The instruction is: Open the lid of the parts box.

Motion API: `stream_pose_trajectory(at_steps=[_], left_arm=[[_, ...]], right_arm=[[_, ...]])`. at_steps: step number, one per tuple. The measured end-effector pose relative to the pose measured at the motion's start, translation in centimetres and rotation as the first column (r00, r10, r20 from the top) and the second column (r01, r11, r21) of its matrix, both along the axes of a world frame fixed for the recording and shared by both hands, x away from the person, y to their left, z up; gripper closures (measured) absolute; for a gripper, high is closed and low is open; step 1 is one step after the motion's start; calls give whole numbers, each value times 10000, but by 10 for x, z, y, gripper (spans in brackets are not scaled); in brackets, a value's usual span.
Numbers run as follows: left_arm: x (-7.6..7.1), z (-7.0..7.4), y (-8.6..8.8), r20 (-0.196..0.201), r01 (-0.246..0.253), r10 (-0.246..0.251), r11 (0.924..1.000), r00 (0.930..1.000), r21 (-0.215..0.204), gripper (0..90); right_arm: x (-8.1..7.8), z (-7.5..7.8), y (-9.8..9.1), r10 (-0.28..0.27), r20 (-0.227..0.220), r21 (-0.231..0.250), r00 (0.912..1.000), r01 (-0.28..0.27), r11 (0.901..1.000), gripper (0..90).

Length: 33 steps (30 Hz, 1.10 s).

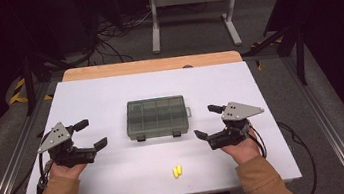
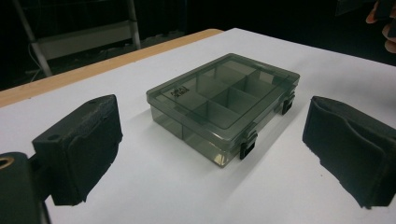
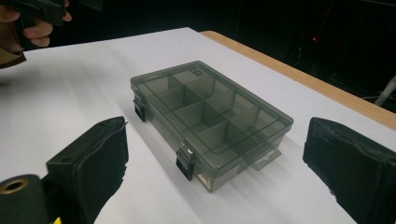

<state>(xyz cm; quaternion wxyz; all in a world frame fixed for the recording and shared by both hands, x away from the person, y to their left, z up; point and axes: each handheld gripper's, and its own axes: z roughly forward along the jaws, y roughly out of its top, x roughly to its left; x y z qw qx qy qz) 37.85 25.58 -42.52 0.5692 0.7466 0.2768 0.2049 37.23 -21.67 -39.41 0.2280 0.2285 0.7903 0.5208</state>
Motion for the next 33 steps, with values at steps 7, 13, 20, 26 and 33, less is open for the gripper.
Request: stream_pose_trajectory(at_steps=[7,13,20,26,33], left_arm=[[13,3,-6,-135,179,-179,9998,9997,-19,49],[21,1,-11,-230,188,-189,9998,9996,-55,43],[33,-4,-21,15,175,-176,9994,9998,307,50],[40,-7,-27,-69,279,-278,9994,9996,196,48],[46,-16,-33,-248,659,-649,9969,9976,429,60]], right_arm=[[12,3,10,63,-142,-198,9999,-66,9998,75],[20,1,16,90,-310,-248,9995,-98,9996,92],[34,-3,20,188,-438,-393,9989,-205,9990,135],[43,-7,24,195,-422,-544,9989,-217,9983,141],[49,-19,30,267,-871,-899,9958,-346,9954,145]])
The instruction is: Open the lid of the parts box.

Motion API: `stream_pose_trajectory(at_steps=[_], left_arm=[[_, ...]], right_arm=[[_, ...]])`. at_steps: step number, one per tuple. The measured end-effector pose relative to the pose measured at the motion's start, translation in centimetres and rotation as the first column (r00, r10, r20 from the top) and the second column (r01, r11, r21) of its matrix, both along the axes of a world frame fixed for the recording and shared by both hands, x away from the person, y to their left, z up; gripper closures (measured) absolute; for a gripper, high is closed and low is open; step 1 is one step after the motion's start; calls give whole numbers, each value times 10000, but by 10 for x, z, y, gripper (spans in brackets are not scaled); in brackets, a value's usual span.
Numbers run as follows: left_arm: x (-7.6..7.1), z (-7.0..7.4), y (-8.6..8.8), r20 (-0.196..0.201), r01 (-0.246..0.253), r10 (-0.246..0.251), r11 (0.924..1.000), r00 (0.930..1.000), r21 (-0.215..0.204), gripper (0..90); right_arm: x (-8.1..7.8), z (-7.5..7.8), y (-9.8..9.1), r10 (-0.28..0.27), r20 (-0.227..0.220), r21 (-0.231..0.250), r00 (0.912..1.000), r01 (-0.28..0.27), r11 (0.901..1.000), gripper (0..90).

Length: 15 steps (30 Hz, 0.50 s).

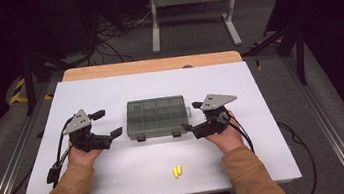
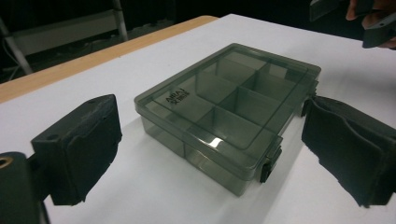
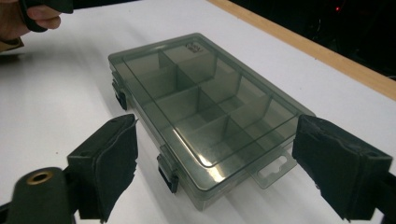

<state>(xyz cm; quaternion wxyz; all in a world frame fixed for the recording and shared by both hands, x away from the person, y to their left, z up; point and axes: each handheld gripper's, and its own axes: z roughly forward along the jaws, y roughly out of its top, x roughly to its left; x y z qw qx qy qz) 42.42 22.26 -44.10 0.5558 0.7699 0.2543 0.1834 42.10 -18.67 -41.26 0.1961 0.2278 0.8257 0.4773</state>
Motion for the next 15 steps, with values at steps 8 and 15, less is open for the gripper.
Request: stream_pose_trajectory(at_steps=[8,15], left_arm=[[5,-7,-5,-446,129,-117,9995,9989,277,89],[8,-13,-6,-895,335,-270,9968,9956,724,153]], right_arm=[[5,-10,1,-54,-383,-271,9993,43,9996,154],[7,-17,1,-74,-684,-533,9976,38,9986,174]])
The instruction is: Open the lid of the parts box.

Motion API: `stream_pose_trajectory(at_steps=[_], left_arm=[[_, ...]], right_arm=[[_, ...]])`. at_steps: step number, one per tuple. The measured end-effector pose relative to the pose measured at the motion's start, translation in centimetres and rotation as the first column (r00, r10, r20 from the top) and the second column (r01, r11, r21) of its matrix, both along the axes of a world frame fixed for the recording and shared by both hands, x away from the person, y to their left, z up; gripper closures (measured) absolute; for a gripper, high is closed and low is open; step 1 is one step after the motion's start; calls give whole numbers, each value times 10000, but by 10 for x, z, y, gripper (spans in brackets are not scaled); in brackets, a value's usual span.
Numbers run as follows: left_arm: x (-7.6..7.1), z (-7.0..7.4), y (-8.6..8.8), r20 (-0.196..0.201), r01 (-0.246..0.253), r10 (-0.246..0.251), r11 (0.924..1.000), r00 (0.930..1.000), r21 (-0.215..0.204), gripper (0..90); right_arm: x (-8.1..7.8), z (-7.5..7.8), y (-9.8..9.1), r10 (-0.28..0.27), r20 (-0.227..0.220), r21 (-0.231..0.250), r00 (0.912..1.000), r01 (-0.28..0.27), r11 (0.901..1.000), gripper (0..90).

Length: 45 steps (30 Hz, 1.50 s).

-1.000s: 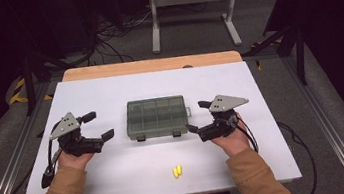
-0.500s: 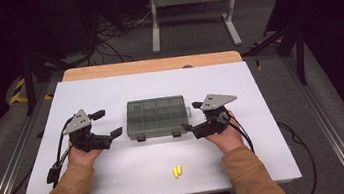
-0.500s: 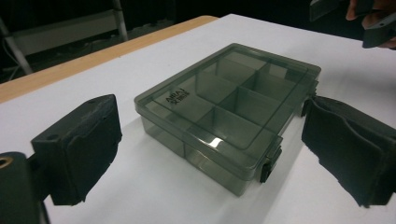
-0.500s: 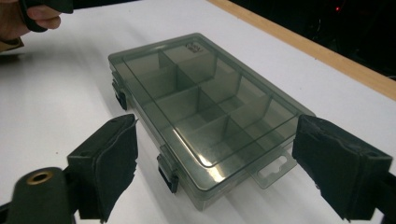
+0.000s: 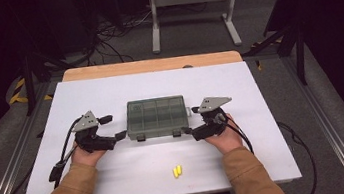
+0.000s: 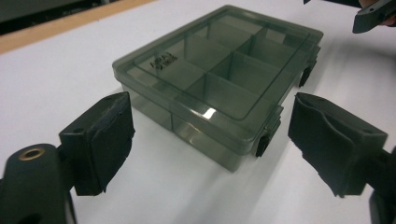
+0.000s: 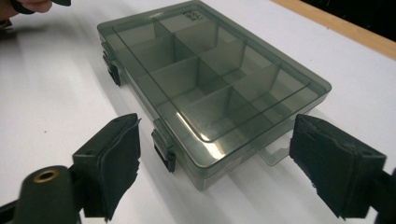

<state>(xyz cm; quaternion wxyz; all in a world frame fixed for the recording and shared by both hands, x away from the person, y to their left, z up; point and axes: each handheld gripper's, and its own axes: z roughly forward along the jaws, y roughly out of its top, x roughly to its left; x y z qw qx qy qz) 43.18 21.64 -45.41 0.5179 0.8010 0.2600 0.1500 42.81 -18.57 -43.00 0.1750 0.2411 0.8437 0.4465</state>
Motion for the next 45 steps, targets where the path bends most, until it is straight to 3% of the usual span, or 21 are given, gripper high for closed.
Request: stream_pose_trajectory(at_steps=[8,21,32,45], left_arm=[[1,-6,-4,-492,244,-213,9977,9986,630,210],[7,-15,-9,-1352,322,-204,9958,9906,857,290],[8,-18,-12,-1575,531,-334,9910,9870,1231,340],[7,-18,-12,-1654,756,-526,9878,9848,1362,507]], right_arm=[[2,-7,1,37,-419,-338,9991,-51,9994,205],[4,-17,2,29,-954,-794,9954,-106,9968,297],[5,-23,-1,56,-1386,-836,9903,-174,9963,394],[5,-23,0,5,-1213,-982,9926,-125,9951,556]])
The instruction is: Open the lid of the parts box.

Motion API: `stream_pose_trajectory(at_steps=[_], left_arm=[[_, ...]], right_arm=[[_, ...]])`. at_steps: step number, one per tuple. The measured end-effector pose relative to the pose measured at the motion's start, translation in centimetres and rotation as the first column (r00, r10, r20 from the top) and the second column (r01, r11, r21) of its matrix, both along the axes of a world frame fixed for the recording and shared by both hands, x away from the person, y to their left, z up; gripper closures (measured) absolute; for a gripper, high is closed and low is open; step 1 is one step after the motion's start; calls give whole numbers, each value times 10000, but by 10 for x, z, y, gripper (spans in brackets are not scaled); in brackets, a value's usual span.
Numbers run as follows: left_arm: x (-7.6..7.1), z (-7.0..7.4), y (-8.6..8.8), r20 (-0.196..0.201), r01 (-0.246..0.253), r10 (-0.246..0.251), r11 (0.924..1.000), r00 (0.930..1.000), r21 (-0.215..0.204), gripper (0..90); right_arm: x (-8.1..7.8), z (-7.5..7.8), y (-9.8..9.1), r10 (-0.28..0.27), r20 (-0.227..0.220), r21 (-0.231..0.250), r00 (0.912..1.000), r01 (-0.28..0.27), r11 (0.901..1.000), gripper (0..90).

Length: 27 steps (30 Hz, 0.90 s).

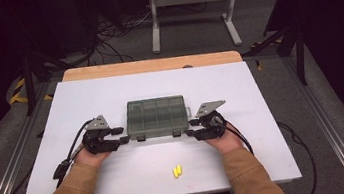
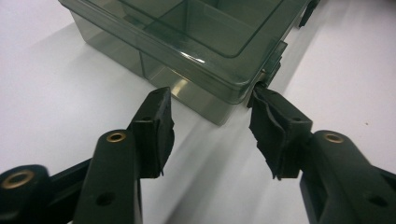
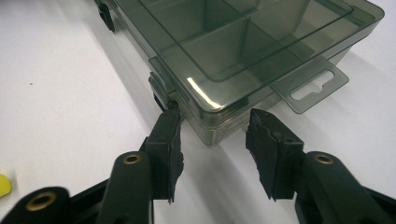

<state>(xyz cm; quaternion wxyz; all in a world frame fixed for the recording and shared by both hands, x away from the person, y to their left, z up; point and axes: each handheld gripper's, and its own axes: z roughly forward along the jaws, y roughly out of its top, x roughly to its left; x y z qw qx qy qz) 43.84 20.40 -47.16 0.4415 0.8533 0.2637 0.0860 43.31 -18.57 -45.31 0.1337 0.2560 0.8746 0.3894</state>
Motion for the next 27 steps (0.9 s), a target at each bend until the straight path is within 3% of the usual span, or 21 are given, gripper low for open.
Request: stream_pose_trajectory(at_steps=[15,27], left_arm=[[-3,0,-5,175,381,-385,9989,9991,260,672],[-3,1,-6,334,310,-323,9988,9989,384,672]], right_arm=[[0,0,0,-46,77,-70,10000,47,10000,614],[-1,0,0,-59,133,-47,9999,60,10000,619]])
